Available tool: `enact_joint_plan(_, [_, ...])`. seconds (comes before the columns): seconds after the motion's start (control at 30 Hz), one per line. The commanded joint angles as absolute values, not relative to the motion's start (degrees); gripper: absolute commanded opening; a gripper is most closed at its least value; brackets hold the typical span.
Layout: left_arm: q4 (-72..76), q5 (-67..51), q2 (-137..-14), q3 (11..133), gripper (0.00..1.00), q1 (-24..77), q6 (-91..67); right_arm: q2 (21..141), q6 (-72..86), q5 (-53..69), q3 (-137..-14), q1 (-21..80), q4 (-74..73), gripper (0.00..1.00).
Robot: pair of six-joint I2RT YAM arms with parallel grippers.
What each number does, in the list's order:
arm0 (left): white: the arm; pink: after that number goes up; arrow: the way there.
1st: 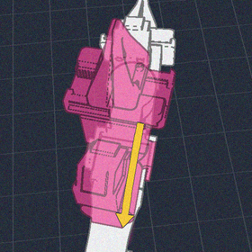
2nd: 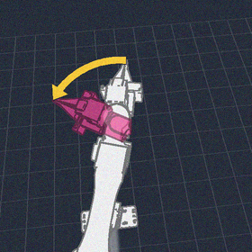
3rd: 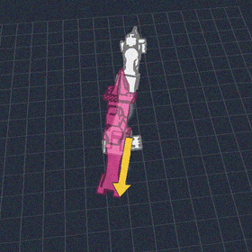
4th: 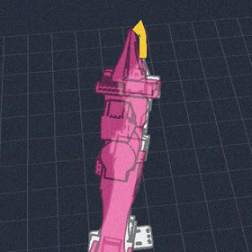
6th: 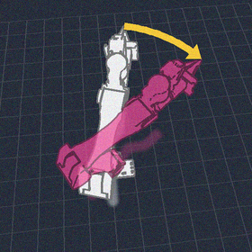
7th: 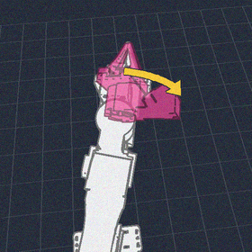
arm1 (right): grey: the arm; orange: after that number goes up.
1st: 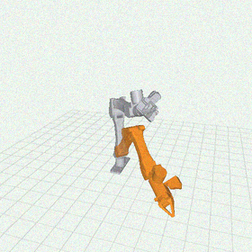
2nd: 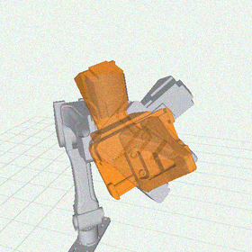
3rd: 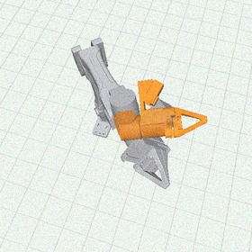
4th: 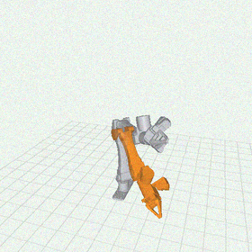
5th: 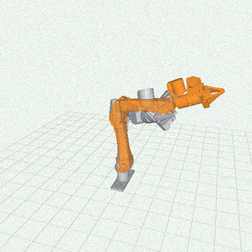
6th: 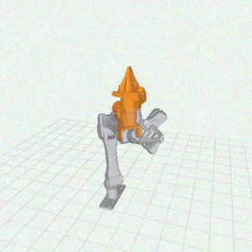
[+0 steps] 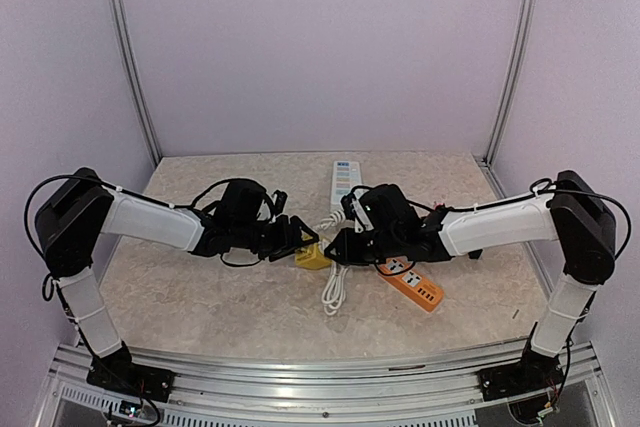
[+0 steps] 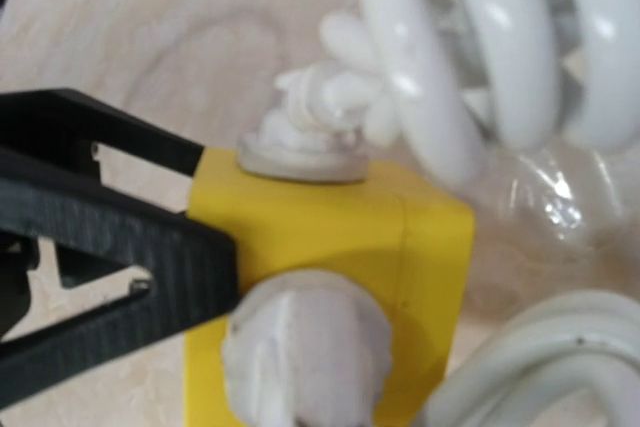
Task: Pull the plug off the socket
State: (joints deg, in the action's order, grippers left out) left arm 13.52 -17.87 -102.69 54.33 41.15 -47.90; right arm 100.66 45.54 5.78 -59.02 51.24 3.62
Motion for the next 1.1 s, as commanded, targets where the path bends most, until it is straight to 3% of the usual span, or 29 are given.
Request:
enact_joint_plan(0.0, [15.2, -17.6, -99.9, 53.1, 0.17, 39.8, -47.5, 98.4, 47.0, 4.0, -58.6, 48.9, 4.9, 0.00])
enact_joint_plan(0.63, [13.6, -17.5, -101.0, 53.7, 0.16, 39.2, -48.4, 103.2, 36.5, -20.5, -74.8, 57.8, -17.6, 0.00])
enact_joint_plan(0.77, [13.5, -17.4, -101.0, 53.7, 0.16, 39.2, -48.3, 102.8, 37.3, -18.8, -74.4, 57.5, -16.9, 0.00])
enact_joint_plan(1.07, [15.5, -17.3, -99.9, 52.1, 0.15, 39.2, -45.8, 96.2, 43.9, 0.6, -61.6, 50.3, 2.2, 0.00])
